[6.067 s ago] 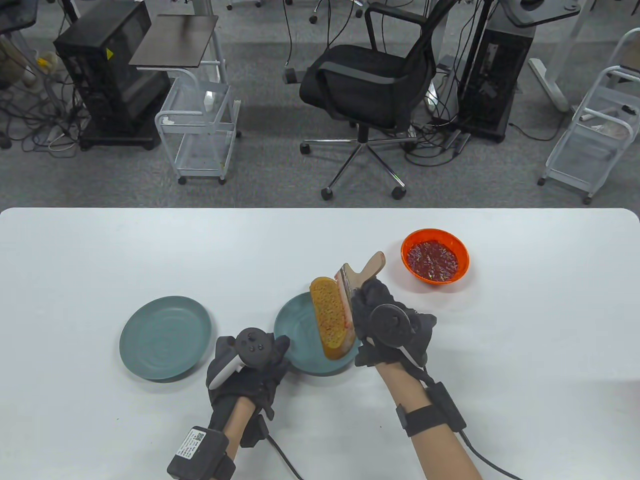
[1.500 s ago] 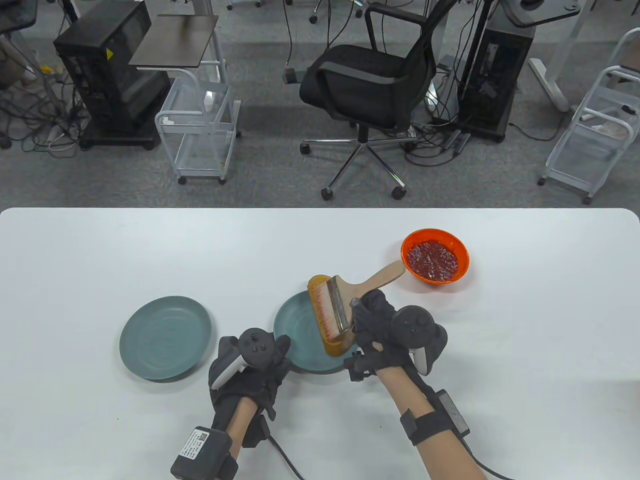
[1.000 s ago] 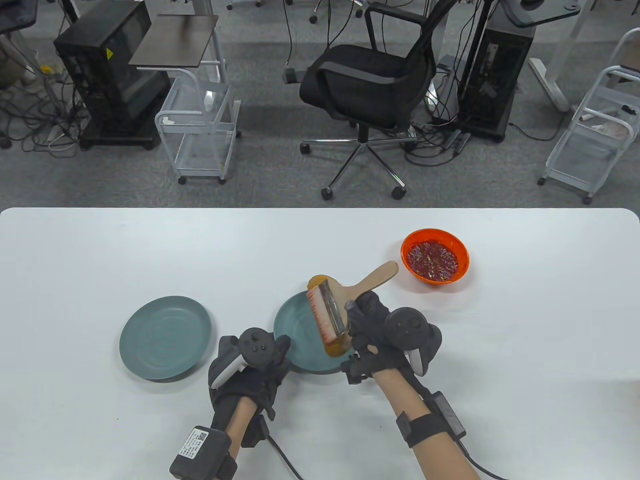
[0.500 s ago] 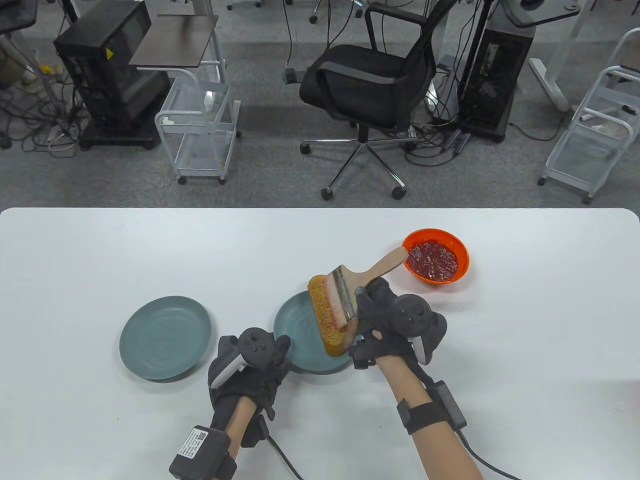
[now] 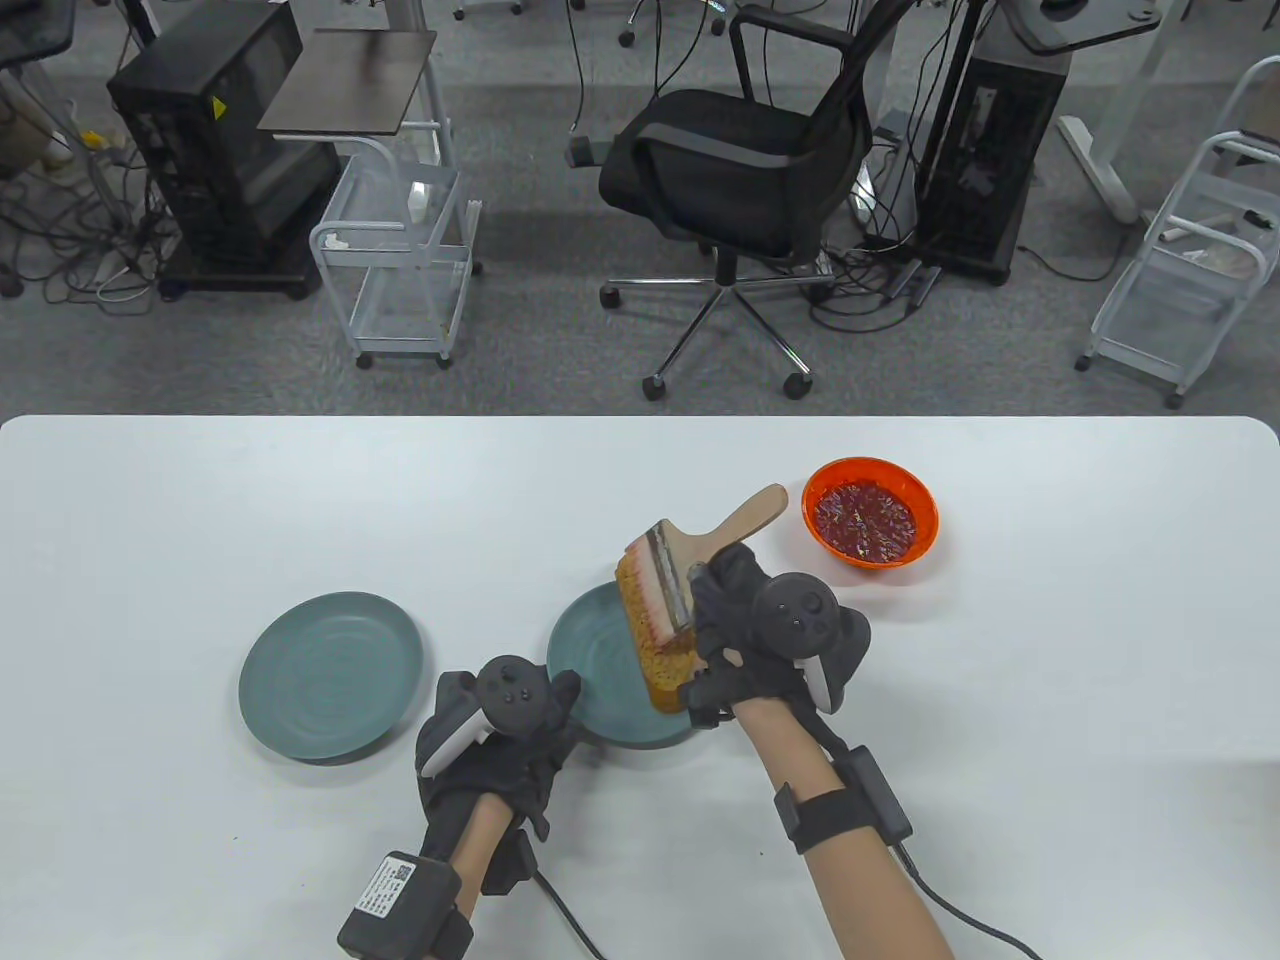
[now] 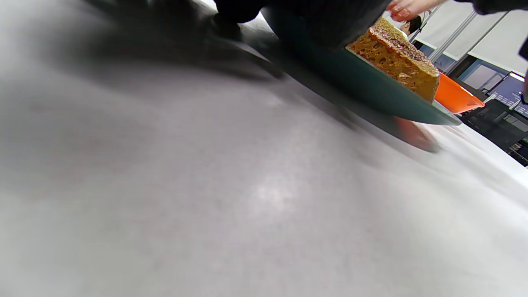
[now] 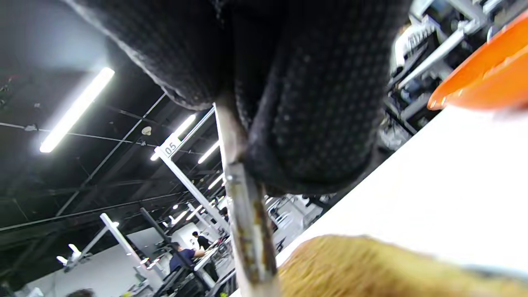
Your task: Dip brush into ketchup and spread onto bread slice
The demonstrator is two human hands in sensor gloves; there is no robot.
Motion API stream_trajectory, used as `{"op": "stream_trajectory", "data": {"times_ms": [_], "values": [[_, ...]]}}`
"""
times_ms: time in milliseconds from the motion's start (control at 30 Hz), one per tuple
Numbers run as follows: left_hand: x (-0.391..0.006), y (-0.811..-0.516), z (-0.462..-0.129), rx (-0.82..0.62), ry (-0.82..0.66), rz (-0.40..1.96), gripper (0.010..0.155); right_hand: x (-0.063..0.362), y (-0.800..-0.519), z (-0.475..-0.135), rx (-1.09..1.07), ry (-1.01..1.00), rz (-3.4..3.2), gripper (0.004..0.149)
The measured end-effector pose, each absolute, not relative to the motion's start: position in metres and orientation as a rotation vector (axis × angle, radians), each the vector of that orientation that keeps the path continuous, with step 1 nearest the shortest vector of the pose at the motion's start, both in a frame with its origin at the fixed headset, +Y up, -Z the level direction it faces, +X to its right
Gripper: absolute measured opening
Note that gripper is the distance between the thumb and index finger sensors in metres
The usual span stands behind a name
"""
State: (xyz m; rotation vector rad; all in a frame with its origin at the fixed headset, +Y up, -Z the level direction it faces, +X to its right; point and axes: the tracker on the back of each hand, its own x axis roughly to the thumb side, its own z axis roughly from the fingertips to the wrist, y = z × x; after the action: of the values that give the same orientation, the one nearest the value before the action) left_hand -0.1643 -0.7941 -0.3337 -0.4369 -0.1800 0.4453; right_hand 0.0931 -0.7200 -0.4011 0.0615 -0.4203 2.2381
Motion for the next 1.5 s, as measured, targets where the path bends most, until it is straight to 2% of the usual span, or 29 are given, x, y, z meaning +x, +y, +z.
{"op": "stream_trajectory", "data": {"times_ms": [200,333,467,600,767,967,1167,1267,1400,1500], "values": [[-0.164,-0.794,-0.334,-0.438,-0.179,0.444,0.055,0.091,-0.718,-0.401,0.094,-0.477,2.355,0.044],[-0.164,-0.794,-0.334,-0.438,-0.181,0.442,0.055,0.111,-0.705,-0.393,0.092,-0.655,2.495,0.044],[-0.164,-0.794,-0.334,-0.439,-0.178,0.440,0.055,0.123,-0.705,-0.381,0.074,-0.525,2.314,0.044],[-0.163,-0.794,-0.333,-0.435,-0.174,0.437,0.055,0.111,-0.722,-0.371,0.087,-0.355,2.221,0.044],[-0.163,-0.794,-0.333,-0.438,-0.171,0.444,0.055,0.116,-0.730,-0.366,0.099,-0.415,2.308,0.045],[-0.165,-0.794,-0.334,-0.444,-0.174,0.448,0.055,0.147,-0.707,-0.354,0.107,-0.615,2.404,0.044],[-0.167,-0.793,-0.333,-0.452,-0.157,0.447,0.055,0.171,-0.686,-0.326,0.159,-0.627,2.225,0.044],[-0.173,-0.787,-0.334,-0.422,-0.149,0.498,0.054,0.176,-0.678,-0.309,0.222,-0.673,2.206,0.044],[-0.194,-0.764,-0.330,-0.369,-0.115,0.663,0.054,0.176,-0.672,-0.292,0.297,-0.692,2.155,0.044],[-0.206,-0.733,-0.319,-0.183,-0.132,0.722,0.054,0.169,-0.671,-0.284,0.377,-0.689,2.128,0.044]]}}
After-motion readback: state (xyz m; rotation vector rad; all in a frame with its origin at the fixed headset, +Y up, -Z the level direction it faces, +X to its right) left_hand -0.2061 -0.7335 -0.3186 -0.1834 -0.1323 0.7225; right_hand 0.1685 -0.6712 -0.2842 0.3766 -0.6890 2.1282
